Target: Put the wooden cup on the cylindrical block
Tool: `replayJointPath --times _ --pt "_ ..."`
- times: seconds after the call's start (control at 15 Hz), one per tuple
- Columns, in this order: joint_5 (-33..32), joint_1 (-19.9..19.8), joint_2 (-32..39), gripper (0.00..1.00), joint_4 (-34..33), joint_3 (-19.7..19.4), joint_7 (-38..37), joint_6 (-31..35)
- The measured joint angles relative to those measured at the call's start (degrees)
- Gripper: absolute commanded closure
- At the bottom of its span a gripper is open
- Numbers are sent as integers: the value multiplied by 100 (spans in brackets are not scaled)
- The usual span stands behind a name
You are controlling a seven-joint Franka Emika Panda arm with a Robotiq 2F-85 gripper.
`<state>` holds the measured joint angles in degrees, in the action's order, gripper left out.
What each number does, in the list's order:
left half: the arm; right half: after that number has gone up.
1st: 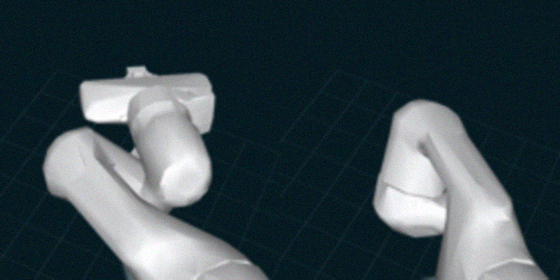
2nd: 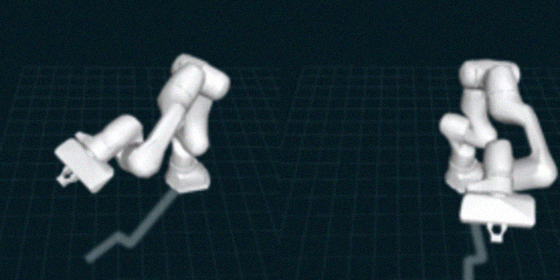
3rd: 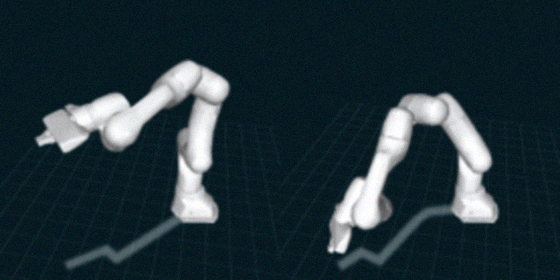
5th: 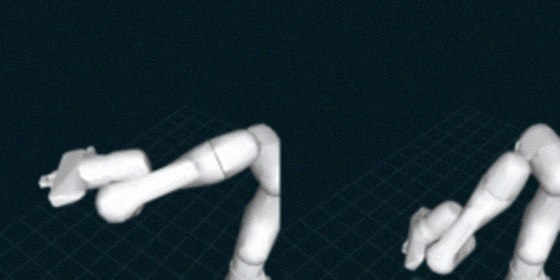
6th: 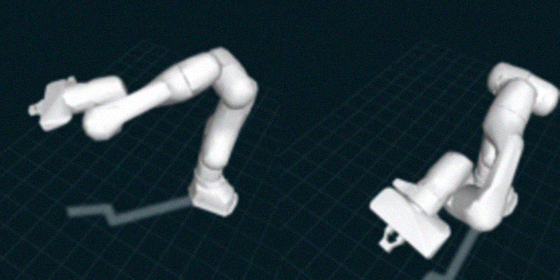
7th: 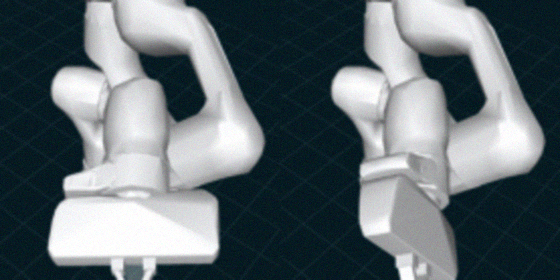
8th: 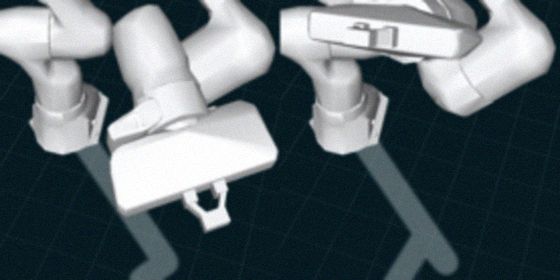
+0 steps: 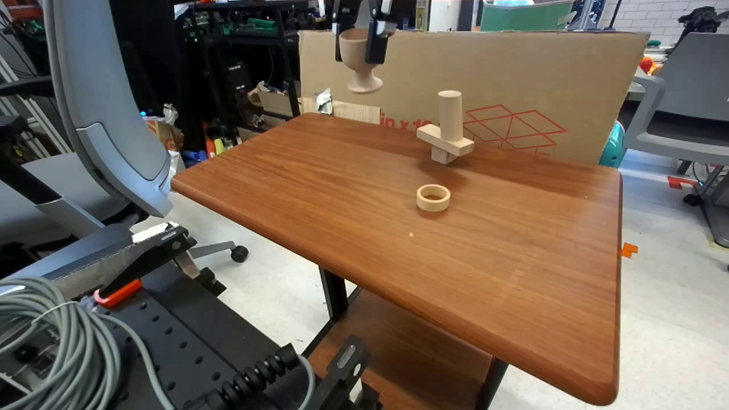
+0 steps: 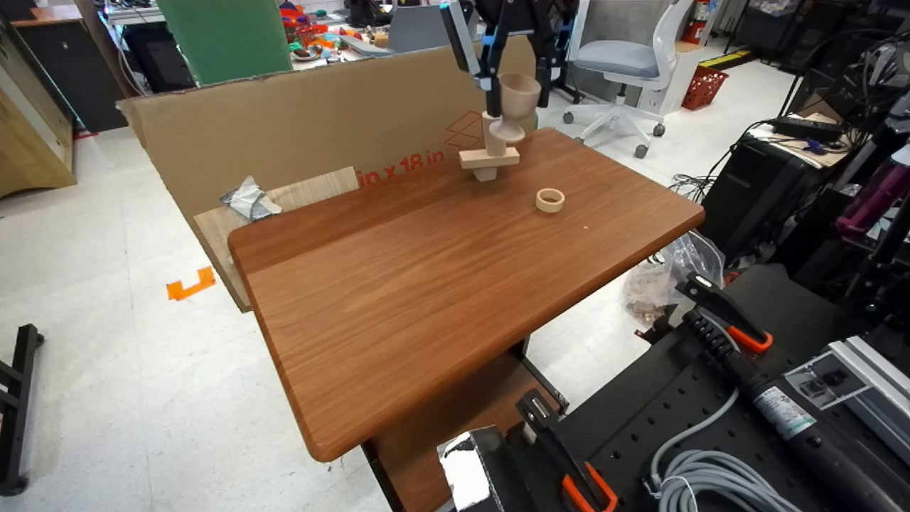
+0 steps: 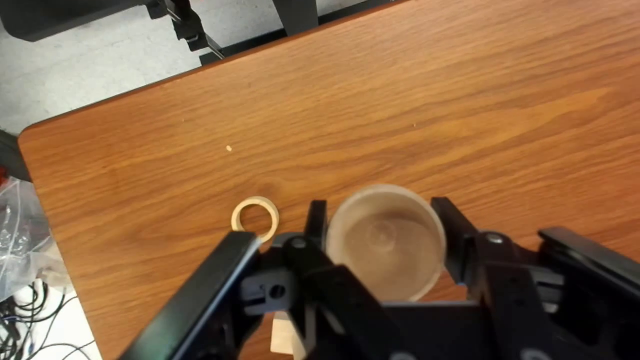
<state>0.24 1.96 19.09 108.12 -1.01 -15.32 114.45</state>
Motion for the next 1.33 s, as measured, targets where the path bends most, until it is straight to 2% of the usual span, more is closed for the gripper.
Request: replayJointPath --times 0.53,1.33 --pt "0 -3 388 71 -200 -6 2 -72" --pt "0 -2 1410 71 -1592 -17 -8 -926"
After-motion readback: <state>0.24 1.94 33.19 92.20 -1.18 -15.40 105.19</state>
